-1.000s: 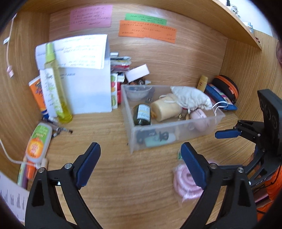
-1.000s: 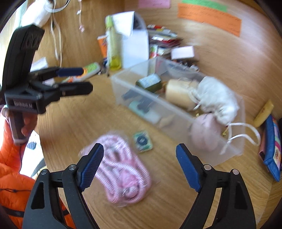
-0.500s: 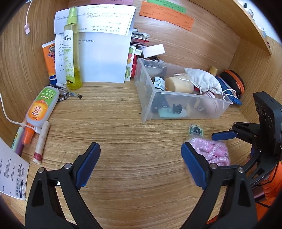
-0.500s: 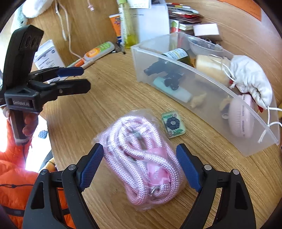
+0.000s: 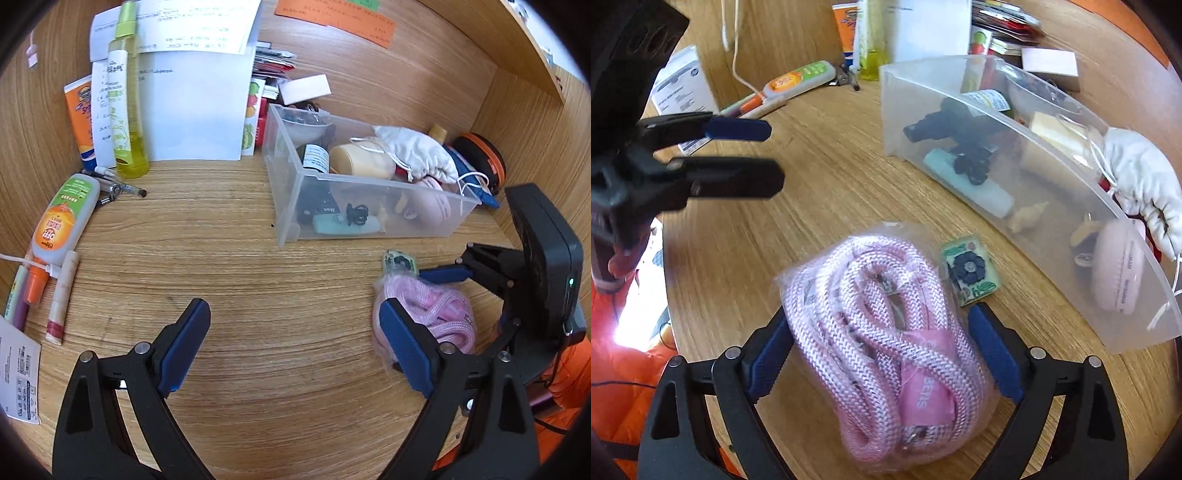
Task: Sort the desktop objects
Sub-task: 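Move the left gripper to the green square badge while the right grasps the bagged pink rope, then close the left gripper on the green badge while the right lifts the pink rope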
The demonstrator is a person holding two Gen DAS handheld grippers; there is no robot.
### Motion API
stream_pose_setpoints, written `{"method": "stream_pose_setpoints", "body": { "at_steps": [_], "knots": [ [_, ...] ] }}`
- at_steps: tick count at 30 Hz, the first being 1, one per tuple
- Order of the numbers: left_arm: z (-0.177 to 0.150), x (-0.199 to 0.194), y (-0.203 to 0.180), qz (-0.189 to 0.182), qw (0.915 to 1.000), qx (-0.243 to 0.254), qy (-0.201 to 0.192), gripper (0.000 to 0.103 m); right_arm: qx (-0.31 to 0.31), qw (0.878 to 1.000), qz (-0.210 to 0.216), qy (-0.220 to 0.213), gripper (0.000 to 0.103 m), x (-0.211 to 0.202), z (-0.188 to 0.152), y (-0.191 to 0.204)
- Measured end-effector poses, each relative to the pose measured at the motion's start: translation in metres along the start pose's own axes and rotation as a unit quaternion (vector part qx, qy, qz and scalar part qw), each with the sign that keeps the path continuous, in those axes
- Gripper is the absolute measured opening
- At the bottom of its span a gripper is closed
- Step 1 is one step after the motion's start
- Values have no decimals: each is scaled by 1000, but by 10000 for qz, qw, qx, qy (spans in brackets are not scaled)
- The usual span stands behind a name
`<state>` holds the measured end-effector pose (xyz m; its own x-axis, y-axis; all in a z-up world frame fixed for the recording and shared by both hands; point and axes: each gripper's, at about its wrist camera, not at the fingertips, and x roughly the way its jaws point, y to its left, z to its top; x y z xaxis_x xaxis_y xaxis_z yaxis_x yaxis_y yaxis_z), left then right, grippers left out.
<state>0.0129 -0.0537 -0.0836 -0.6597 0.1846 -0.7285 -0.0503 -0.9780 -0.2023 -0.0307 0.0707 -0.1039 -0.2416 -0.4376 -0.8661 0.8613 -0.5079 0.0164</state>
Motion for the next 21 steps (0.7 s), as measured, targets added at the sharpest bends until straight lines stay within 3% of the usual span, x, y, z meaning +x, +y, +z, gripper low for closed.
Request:
{"method": "stream_pose_setpoints", "body": {
  "at_steps": [2, 6, 21],
  "knots": [
    [2, 4, -4, -49, 10000, 31, 52, 94, -24, 10000, 2, -45, 85, -3, -4, 0],
    [6, 13, -15, -136, 9997, 123, 148, 94, -100, 9998, -24, -189, 63, -14, -15, -1],
    [24, 62, -78, -202, 9956, 756, 524, 94, 1038, 9898, -177, -955, 57, -68, -72, -43]
  ]
}}
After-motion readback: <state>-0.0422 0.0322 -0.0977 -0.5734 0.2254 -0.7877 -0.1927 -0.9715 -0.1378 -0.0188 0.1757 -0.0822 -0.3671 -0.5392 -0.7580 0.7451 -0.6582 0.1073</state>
